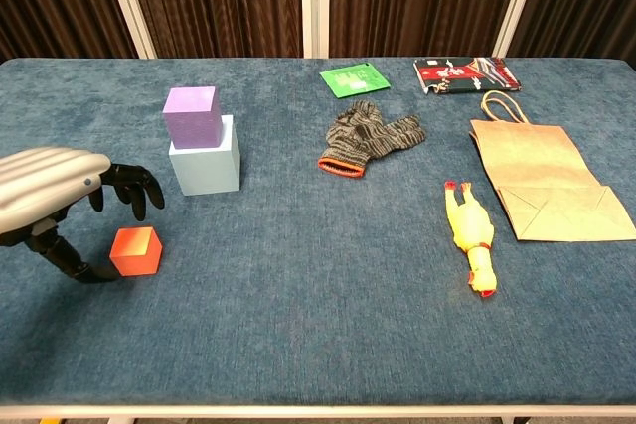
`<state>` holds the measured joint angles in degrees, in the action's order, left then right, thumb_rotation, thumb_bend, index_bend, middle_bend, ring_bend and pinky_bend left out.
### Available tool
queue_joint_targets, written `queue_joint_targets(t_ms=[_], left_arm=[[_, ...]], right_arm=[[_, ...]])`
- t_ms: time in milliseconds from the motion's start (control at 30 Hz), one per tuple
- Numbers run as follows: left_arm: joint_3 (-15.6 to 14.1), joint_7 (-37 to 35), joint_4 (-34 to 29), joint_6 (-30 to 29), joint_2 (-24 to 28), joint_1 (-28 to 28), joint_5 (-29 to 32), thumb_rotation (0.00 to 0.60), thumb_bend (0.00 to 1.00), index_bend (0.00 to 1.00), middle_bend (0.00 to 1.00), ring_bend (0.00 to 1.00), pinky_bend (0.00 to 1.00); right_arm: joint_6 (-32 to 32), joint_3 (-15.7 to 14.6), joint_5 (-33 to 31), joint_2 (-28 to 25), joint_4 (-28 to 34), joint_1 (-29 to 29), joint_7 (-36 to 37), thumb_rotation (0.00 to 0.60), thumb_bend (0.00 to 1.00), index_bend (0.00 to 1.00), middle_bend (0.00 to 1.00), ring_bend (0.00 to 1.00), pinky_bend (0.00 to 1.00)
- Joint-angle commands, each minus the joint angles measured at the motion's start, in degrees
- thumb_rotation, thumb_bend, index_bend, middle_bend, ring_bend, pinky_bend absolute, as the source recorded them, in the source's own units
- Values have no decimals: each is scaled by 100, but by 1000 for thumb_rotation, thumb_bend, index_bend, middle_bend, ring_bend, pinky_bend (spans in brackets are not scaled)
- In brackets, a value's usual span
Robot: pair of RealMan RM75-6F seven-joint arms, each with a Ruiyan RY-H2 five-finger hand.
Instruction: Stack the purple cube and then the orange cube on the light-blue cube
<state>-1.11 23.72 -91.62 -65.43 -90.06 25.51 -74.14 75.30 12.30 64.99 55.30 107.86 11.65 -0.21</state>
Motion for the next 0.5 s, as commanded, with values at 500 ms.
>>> queue_joint_targets(t_ms=[500], left_arm=[[139,8,161,105,-178,-20,217,600,272,397,565,345,415]], right_arm=[[4,25,-49,6,-12,7,5,600,153,20,60,0,0]])
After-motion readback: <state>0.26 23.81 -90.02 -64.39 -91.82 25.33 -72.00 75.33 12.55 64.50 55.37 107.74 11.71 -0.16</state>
